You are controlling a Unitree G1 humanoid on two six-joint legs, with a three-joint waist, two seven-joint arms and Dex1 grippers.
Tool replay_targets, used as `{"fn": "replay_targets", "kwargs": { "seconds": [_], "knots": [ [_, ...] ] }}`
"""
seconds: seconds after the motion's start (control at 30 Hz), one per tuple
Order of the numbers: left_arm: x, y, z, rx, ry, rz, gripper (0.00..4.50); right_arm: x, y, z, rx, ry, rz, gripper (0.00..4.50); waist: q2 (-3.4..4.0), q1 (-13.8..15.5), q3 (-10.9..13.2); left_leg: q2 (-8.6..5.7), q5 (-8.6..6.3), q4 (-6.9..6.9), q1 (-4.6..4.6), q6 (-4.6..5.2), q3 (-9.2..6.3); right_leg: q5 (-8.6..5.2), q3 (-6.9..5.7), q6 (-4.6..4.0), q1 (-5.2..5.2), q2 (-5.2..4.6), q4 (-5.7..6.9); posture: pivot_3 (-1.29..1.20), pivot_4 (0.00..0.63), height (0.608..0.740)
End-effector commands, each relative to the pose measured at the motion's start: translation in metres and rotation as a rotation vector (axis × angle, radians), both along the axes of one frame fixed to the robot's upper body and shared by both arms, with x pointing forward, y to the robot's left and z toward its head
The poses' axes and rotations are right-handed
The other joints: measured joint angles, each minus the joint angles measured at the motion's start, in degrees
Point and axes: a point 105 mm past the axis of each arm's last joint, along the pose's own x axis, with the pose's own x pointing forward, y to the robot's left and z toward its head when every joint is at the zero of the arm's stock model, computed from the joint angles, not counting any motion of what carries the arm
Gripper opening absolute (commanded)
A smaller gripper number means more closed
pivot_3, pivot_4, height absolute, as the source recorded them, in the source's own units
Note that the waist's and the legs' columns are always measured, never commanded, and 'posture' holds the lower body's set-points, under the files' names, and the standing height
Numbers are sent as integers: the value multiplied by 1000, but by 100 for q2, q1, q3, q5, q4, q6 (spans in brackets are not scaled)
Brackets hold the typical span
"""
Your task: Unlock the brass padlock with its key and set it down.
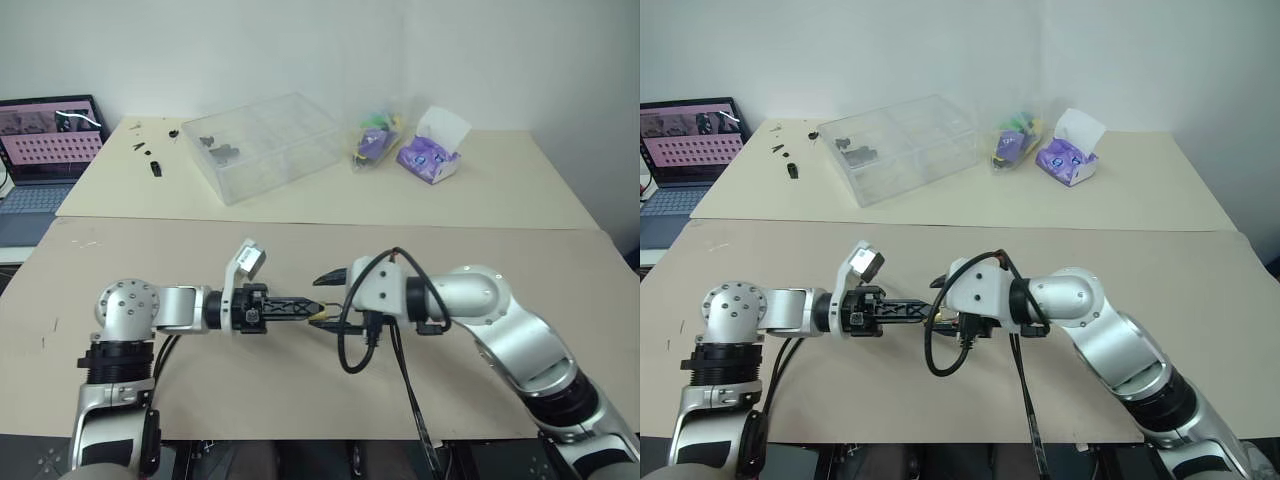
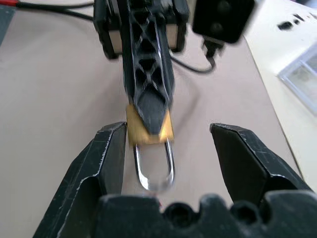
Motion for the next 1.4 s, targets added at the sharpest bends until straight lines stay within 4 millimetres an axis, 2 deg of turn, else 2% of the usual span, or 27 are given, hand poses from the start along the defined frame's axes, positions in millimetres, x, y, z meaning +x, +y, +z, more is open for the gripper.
{"fn": "replay_targets", "kwargs": {
  "seconds": [0.03, 0.17, 0.37, 0.47, 0.63, 0.8, 0.83, 1.0, 1.4],
  "knots": [
    [14, 19, 15, -5, -63, 79, 47, -8, -9, 8, 18, -32, -21, 3180, 0, 1, 0, 0, 0, -1, 0, 0, 0, -1, -1, -1, 0, 0, -1, 0, 150, 740],
    [20, 29, 20, 8, -84, 108, 47, -8, -15, 3, 7, -38, -64, 3180, 0, -4, 0, 0, 0, -4, 0, -1, 3, -17, -1, -27, -1, -3, -4, 0, 150, 740],
    [18, 24, 20, 4, -89, 74, 47, 11, -4, 11, 51, -156, -128, 3180, 0, -13, 0, -1, 0, -3, 0, -1, 5, -19, -1, -27, -2, -4, -3, 0, 150, 740],
    [18, 22, 20, 5, -89, 64, 47, 14, 1, 14, 66, -184, -126, 3180, -1, -6, 0, 0, 0, -3, 0, -1, 3, -19, -1, -23, -3, -2, -2, 0, 150, 740],
    [20, 20, 21, 4, -91, 60, 47, 15, 7, 18, 98, -200, -120, 1874, -1, -1, 1, -1, -1, -5, -8, -1, 2, -4, -1, 0, -5, -3, -4, 0, 150, 740],
    [22, 15, 22, -2, -97, 54, 47, 7, 13, 19, 119, -175, -76, 97, -1, 0, 0, -2, 0, -1, -38, 0, 1, 1, -1, 5, -35, -3, 0, 0, 150, 740],
    [22, 14, 23, -3, -99, 51, 47, 6, 14, 18, 117, -168, -64, 19, -1, 1, 0, -2, 0, -1, -40, 0, 1, 1, -1, 5, -37, -2, 1, 0, 150, 740],
    [23, 9, 22, -8, -105, 41, 47, 9, 19, 9, 107, -137, -59, 19, -1, -5, 0, -3, 0, 0, -41, 0, 1, 1, -1, 5, -38, -2, 1, 0, 150, 740],
    [22, 7, 24, -9, -113, 32, 47, 15, 24, 8, 114, -138, -53, 19, -1, -4, 0, -3, 1, 0, -42, 0, 1, 1, 0, 5, -40, -1, 4, 0, 150, 740]
  ]
}}
